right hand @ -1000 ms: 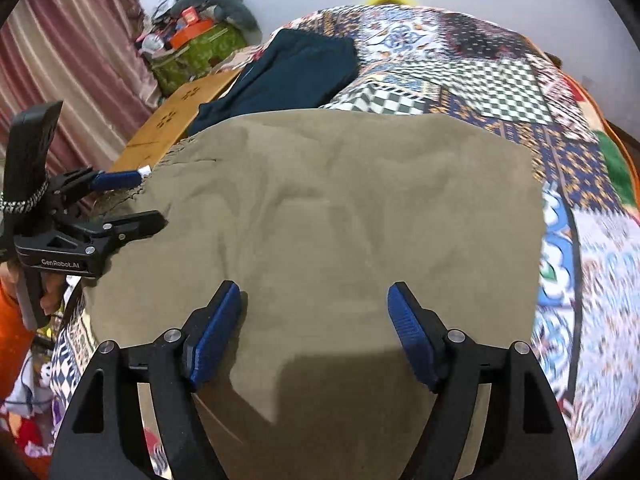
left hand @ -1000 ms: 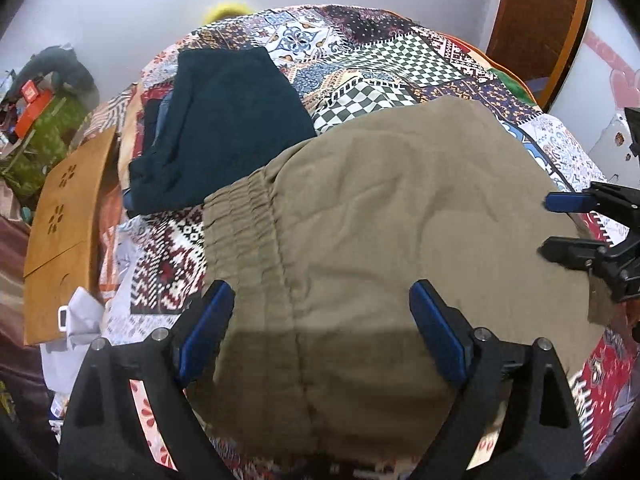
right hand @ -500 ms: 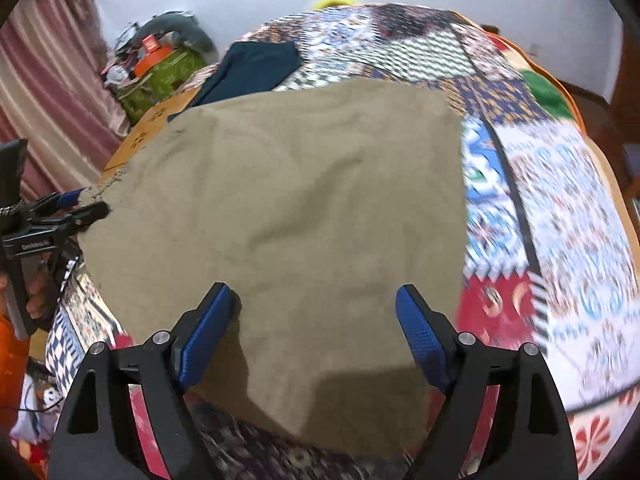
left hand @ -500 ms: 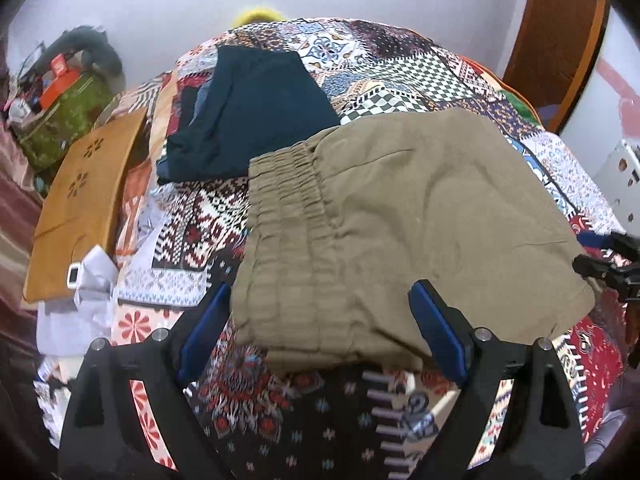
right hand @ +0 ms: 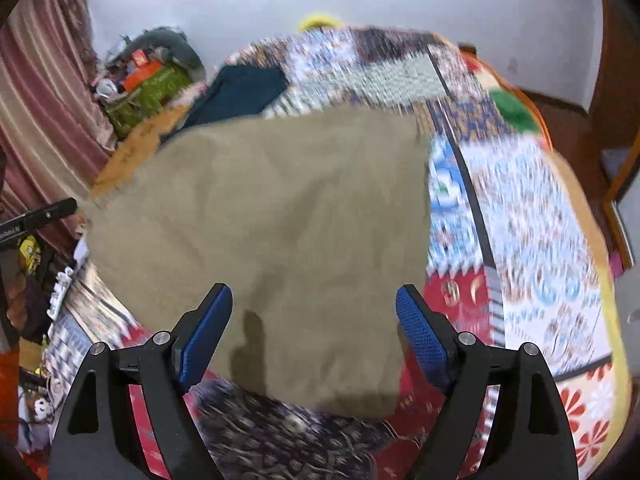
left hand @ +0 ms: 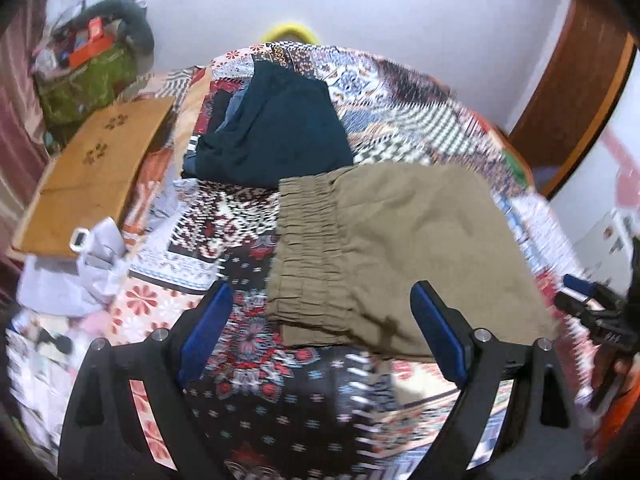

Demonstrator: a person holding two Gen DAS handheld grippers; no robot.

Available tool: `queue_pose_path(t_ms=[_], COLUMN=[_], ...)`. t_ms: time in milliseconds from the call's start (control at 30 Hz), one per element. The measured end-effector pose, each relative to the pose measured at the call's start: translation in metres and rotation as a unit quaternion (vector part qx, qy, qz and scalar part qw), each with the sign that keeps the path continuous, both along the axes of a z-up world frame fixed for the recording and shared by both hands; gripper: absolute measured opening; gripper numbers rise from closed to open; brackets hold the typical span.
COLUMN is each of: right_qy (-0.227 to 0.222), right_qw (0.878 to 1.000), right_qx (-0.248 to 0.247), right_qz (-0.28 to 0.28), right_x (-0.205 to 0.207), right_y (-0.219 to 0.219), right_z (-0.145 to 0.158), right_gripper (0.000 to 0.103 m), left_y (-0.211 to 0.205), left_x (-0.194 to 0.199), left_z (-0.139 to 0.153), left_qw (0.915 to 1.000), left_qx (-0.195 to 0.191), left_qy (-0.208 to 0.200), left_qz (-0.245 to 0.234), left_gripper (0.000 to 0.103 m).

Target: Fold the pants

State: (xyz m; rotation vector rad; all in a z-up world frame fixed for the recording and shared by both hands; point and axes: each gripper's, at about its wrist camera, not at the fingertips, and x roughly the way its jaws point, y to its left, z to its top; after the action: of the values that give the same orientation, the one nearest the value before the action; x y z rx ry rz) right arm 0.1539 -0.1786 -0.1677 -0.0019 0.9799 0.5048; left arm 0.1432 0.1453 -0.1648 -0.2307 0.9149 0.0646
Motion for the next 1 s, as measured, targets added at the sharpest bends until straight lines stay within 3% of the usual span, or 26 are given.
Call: queue_pose_path(t_ms=[167,267,433,600,800,833,933,967,1000], right_qy=[-0.049,-0.064,-0.053,-0.021,-0.022,-0.022,-0.021,-0.018,-0.017], right_qw=[0.998,0.996,0.995,0.995,0.994,0.994,0.994,0.994,0.994], right_qx=[0.027,0.029,0.008,-0.023,-0.020,-0.020,-0.016,-0.012,-0.010], right_qz=[0.029,0.053,0.080,0.092,0.105,0.106,0.107,0.106,0.105], right_x=[0.000,-0.001,0.003,0.005,-0.002,-0.003,-0.004,-0.004,-0.003], right_y=[0.029,0.051,0.079,0.089,0.082,0.082,0.083,0.082,0.082], right_z=[0.033,0.036,0.014,-0.016,-0.019,-0.020,-0.022,-0.022,-0.023], right_gripper=[0.082,0.082,0.081,0.081,0.082,0.083,0.084,0.084,0.084], left_y=[-0.003,-0.006,-0.011,-0.014,-0.005,-0.003,0.001,0.002,0.002], left_x=[-0.002,-0.004,-0.009,-0.003,0.021,0.025,0.037,0.041,0.044], left_z=[-0.010,-0.026,-0.045,-0.050,-0.058,-0.059,-0.063,-0.064,-0.064], left_qw=[0.9979,0.9950,0.9879,0.9785,0.9650,0.9646,0.9719,0.9755,0.9774], left_qx=[-0.061,-0.090,-0.138,-0.193,-0.254,-0.257,-0.227,-0.210,-0.200], left_qy=[0.019,0.043,0.069,0.067,0.060,0.057,0.062,0.065,0.067], left_qz=[-0.001,-0.003,-0.015,-0.031,-0.025,-0.021,0.000,0.008,0.012], left_gripper=[0.091,0.091,0.091,0.091,0.091,0.089,0.062,0.048,0.042])
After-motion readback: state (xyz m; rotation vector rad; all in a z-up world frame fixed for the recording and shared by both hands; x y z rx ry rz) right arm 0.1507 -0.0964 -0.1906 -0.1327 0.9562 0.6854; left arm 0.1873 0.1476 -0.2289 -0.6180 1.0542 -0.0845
